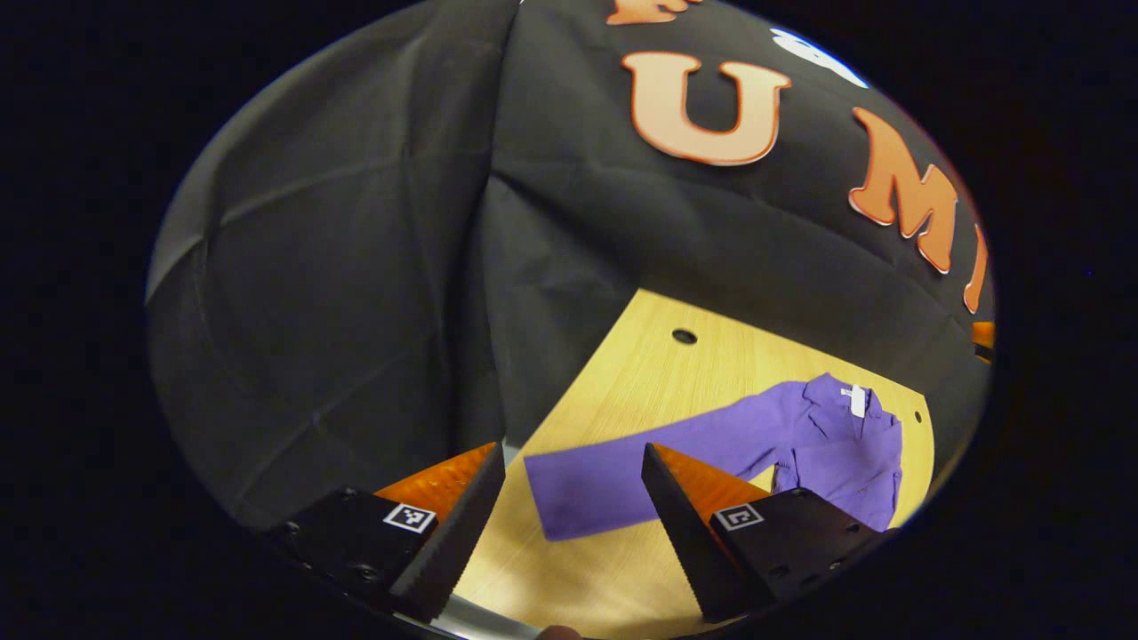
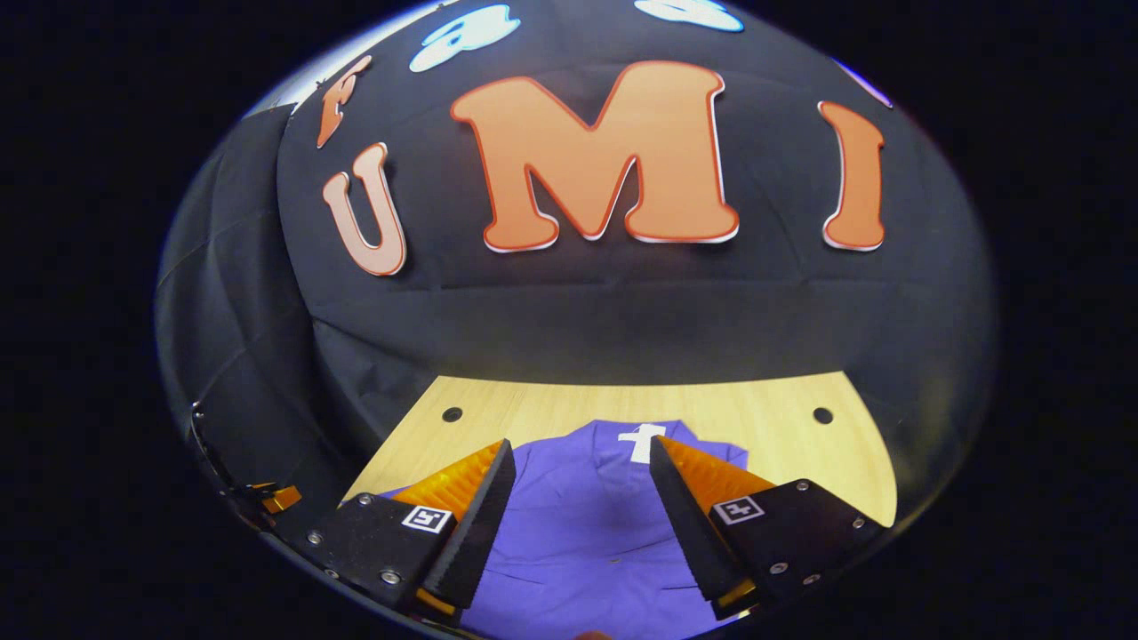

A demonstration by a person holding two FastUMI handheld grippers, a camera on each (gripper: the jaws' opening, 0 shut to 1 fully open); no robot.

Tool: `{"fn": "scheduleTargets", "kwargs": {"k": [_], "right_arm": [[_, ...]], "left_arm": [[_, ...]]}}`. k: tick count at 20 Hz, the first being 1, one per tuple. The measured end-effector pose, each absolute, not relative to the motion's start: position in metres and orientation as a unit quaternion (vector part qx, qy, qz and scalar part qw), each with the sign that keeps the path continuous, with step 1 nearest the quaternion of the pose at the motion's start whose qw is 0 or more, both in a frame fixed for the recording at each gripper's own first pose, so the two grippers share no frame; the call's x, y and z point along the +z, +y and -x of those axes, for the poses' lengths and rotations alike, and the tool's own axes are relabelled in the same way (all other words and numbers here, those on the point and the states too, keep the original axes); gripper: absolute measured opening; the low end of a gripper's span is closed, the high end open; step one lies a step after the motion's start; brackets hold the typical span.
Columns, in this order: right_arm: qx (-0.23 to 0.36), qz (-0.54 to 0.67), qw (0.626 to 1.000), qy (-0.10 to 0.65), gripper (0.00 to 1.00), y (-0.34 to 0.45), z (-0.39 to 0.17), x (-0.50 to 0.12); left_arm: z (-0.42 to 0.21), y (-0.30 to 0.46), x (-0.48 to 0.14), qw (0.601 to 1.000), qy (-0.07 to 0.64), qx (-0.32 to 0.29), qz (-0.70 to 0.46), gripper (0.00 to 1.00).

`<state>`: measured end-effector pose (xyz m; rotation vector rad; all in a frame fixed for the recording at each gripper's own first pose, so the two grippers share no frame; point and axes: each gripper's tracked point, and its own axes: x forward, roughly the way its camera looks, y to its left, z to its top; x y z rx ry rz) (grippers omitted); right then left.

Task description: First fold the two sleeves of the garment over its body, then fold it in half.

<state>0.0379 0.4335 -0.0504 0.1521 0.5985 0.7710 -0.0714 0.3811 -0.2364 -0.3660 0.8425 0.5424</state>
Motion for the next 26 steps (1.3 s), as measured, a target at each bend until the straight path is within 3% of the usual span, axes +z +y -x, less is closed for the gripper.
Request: {"fn": "scheduleTargets", "kwargs": {"k": [9, 10, 15, 18, 20, 23, 24, 25, 26], "right_arm": [[0.310, -0.058, 0.919, 0.237, 0.95, 0.352, -0.023, -0.041], [0.303, -0.058, 0.921, 0.237, 1.00, 0.343, -0.020, -0.042], [0.256, -0.063, 0.932, 0.248, 0.95, 0.300, -0.011, -0.058], [0.220, -0.077, 0.939, 0.252, 1.00, 0.274, -0.011, -0.065], [0.213, -0.095, 0.939, 0.254, 0.95, 0.263, -0.008, -0.065], [0.199, -0.106, 0.942, 0.249, 0.95, 0.241, -0.015, -0.066], [0.193, -0.112, 0.942, 0.250, 1.00, 0.235, -0.017, -0.066], [0.188, -0.120, 0.942, 0.250, 0.95, 0.229, -0.020, -0.067], [0.187, -0.127, 0.941, 0.251, 1.00, 0.225, -0.022, -0.067]], "left_arm": [[0.080, 0.369, -0.329, 0.756, 0.557, 0.210, 0.272, 0.98], [0.082, 0.369, -0.336, 0.743, 0.570, 0.204, 0.285, 0.98], [0.080, 0.370, -0.370, 0.696, 0.614, 0.203, 0.312, 0.98], [0.075, 0.371, -0.391, 0.680, 0.634, 0.217, 0.299, 0.98], [0.072, 0.367, -0.399, 0.668, 0.643, 0.217, 0.305, 0.98], [0.076, 0.371, -0.407, 0.648, 0.658, 0.242, 0.297, 0.96], [0.073, 0.371, -0.407, 0.648, 0.658, 0.248, 0.291, 0.95], [0.075, 0.374, -0.408, 0.643, 0.663, 0.259, 0.284, 0.92], [0.076, 0.377, -0.408, 0.637, 0.668, 0.270, 0.276, 0.90]]}}
